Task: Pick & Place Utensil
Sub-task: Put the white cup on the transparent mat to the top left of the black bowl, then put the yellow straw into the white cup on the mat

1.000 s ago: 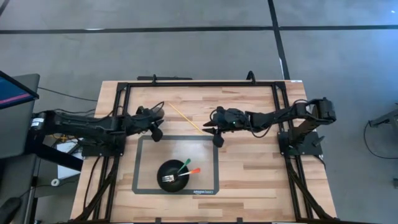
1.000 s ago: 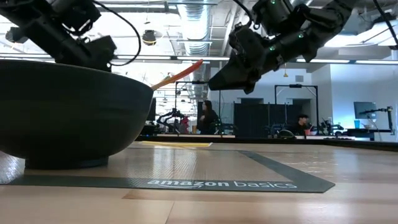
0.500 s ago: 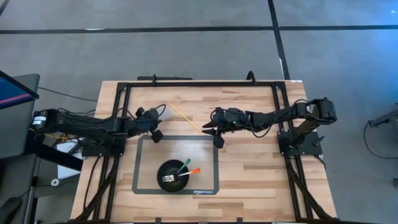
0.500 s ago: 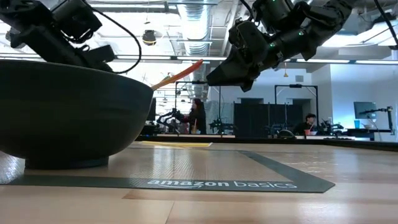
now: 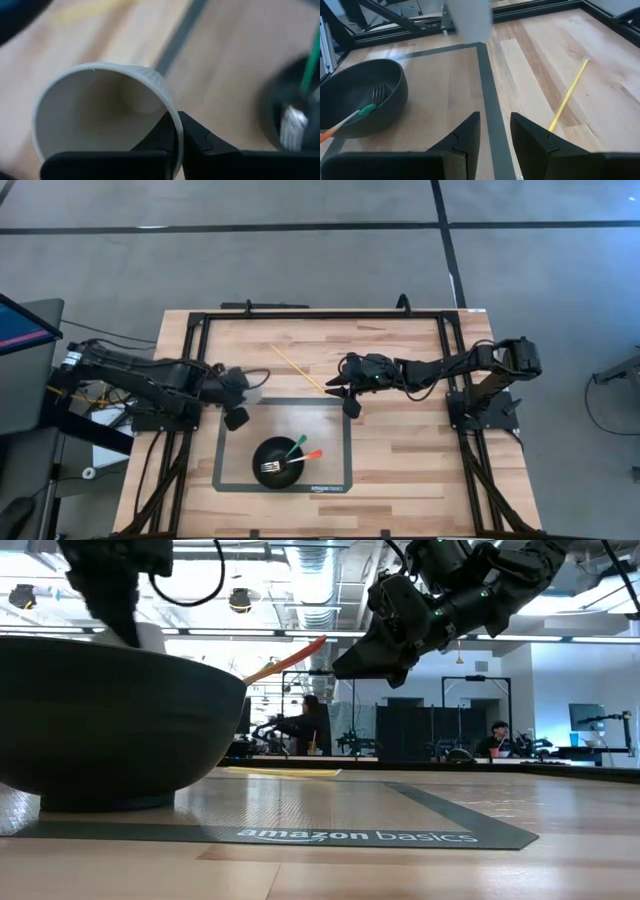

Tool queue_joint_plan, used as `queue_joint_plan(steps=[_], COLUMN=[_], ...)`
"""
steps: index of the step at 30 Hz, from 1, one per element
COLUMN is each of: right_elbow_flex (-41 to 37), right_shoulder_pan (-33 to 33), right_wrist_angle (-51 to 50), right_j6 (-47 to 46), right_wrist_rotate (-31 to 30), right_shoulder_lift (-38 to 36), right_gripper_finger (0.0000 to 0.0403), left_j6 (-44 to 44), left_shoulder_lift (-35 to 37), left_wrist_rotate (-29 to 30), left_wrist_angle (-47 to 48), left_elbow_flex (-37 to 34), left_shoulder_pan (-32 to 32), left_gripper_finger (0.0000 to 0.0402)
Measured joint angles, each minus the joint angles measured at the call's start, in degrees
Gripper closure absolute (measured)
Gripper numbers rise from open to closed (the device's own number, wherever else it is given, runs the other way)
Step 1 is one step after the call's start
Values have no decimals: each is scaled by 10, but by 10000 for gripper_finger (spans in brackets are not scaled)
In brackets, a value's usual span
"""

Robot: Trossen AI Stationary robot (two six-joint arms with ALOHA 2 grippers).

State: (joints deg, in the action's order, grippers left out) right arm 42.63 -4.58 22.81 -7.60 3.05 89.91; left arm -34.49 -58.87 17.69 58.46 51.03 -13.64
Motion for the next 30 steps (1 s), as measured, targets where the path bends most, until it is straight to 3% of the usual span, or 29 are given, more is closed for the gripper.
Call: queue_joint_plan(steps=[7,15,21,30], right_elbow_flex=[0,0,0,14], right_shoulder_pan=[0,0,1,0], right_wrist_angle=[-1,-1,2,3], right_j6=[-13,-73,-72,-70], right_wrist_rotate=[0,0,-33,-35], right_shoulder_lift=[0,0,4,93], right_gripper_finger=[301,301,300,253], left_j6=[-49,-112,-153,-90], left_shoulder_lift=[-64,-104,-110,-109], left_wrist_rotate=[-74,-54,-57,-58], left_wrist_angle=[26,20,12,11], left_elbow_flex=[-20,-48,-52,-42], left_shoulder_pan=[-52,-86,-84,-85], left_gripper_finger=[392,386,337,286])
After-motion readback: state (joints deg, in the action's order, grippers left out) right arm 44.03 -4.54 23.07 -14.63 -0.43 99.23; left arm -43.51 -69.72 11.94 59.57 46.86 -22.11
